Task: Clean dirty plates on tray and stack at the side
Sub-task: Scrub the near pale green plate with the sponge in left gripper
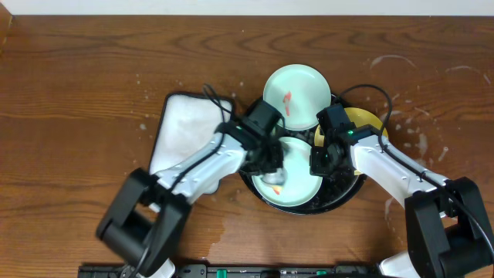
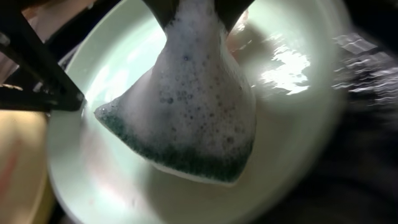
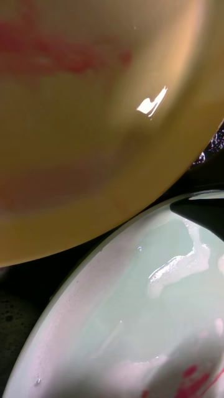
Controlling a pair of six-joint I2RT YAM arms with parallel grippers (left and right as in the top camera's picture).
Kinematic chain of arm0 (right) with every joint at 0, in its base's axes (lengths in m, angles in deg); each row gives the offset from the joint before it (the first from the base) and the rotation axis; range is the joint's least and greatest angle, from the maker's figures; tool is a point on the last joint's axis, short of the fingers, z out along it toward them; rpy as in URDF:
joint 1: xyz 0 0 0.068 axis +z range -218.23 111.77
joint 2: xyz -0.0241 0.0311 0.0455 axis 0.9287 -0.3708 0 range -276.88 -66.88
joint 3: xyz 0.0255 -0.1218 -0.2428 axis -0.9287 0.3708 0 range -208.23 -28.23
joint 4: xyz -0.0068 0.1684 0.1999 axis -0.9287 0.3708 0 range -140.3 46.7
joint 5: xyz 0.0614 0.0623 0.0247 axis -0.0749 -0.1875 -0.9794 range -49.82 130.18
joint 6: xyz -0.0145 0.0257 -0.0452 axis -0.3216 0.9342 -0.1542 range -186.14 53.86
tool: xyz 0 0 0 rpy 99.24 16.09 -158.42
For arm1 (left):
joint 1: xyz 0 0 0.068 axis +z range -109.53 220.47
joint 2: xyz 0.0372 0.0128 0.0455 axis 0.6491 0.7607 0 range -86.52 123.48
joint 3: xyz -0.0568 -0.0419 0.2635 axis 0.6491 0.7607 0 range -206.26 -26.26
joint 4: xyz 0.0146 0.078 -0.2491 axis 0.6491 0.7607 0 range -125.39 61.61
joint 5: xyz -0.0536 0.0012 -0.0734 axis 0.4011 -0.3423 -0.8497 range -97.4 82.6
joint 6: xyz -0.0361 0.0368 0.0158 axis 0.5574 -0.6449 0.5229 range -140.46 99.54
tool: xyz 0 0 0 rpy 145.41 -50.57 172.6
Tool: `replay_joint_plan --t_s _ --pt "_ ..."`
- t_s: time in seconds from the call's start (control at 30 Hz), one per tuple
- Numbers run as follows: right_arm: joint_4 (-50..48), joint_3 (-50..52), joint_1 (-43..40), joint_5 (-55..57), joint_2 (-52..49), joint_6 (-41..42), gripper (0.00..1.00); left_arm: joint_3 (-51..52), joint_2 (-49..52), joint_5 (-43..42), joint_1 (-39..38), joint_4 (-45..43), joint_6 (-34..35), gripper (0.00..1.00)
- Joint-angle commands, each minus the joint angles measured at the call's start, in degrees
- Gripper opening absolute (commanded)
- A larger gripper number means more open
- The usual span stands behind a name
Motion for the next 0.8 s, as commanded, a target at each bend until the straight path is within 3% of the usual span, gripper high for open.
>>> replay_joint_plan --t_s 0.0,0.23,0.43,0.57,0.77 --pt "-1.0 0.5 0.4 6.8 -0.8 1.9 0.01 0.0 4.8 -3.3 -2.5 -3.6 4.3 0.08" --pt "-1.0 0.5 0.4 6.5 -0.8 1.9 0.01 0.0 12.3 -1.3 -1.3 -4.6 8.1 0.07" --pt "-0.8 0.5 0.3 6.5 -0.8 1.9 0.01 -1.4 8.3 15.9 3.2 2.5 4.0 0.07" --pt "-0.8 0.5 0.3 6.5 -0.8 1.9 0.01 -1.6 4.1 22.7 4.0 3.3 0.3 0.08" --pt "-0.8 0.5 0.3 6.5 -0.8 1.9 0.01 -1.5 4.8 20.5 3.0 2.9 0.5 0.08"
